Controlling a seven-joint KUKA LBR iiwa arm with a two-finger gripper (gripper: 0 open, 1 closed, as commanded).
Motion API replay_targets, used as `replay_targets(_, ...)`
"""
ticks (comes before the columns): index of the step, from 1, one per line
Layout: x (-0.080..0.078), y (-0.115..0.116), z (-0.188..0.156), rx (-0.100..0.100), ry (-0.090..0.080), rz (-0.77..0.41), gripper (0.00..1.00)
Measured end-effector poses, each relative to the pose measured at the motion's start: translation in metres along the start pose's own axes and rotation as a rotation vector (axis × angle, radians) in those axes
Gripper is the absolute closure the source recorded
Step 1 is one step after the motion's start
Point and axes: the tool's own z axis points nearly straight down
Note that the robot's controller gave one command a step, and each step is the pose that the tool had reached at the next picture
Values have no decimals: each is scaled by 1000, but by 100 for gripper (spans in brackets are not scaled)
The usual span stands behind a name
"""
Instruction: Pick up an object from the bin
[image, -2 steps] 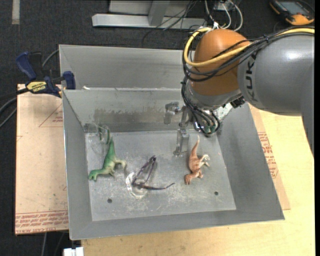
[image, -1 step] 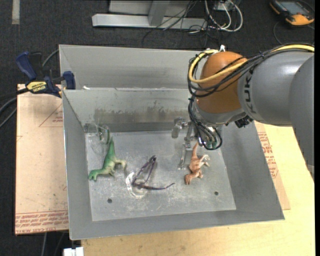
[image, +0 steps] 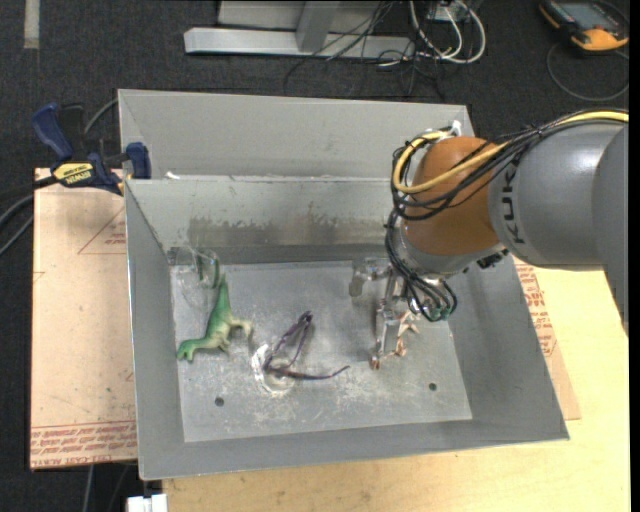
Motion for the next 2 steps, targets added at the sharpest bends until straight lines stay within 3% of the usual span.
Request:
replay_targets(1,6,-51,-5,4,15,-85,0)
replay_targets(2,-16,-71,0,0,-2,222,100)
